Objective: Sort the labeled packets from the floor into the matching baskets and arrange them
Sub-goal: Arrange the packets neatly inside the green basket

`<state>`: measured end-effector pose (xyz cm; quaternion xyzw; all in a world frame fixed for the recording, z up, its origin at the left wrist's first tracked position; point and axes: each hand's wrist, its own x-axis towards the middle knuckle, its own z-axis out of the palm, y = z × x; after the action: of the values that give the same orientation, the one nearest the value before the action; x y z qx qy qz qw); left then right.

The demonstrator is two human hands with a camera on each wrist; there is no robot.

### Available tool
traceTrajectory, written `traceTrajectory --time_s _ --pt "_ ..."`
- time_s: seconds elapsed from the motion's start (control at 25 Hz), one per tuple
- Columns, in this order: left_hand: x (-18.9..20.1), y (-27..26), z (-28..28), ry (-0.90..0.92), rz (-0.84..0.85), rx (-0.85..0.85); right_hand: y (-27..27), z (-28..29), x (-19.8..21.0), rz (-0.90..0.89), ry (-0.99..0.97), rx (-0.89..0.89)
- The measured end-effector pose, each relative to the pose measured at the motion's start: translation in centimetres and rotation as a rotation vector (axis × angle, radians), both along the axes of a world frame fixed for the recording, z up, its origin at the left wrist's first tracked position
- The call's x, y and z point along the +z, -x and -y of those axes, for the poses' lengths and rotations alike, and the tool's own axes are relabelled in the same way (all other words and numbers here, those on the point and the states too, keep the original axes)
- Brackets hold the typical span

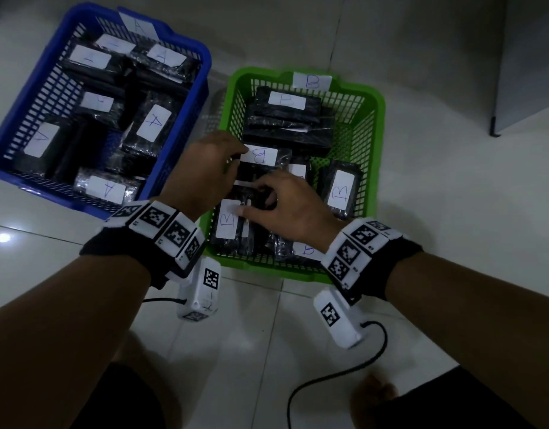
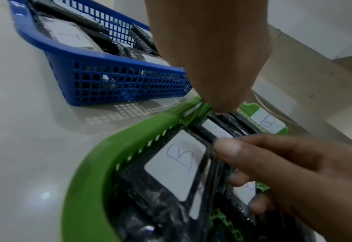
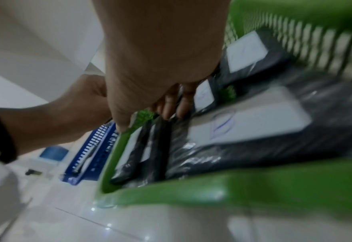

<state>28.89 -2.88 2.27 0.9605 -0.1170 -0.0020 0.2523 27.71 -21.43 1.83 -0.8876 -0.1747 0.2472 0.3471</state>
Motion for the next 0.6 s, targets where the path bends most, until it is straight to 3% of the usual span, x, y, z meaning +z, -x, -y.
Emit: traceTrajectory --time_s 0.12,0.24,0.48,0.6 --pt "0.2 -0.4 -0.1 0.009 0.003 -0.021 0.6 -1.7 -0.4 -0.104 0.092 0.027" --pt "0.4 -1.4 0.5 0.020 -0.051 -0.057 0.5 -1.6 -0.6 -0.142 0.064 0.042" --pt "-0.6 -3.1 2.0 -0.036 -0.182 -0.118 -0.7 0.6 0.9 -0.372 -0.221 -0.240" --pt "-1.3 -4.1 2.3 -0.086 -0.259 -0.127 -3.2 2.9 2.2 -0.301 -0.184 -0.296"
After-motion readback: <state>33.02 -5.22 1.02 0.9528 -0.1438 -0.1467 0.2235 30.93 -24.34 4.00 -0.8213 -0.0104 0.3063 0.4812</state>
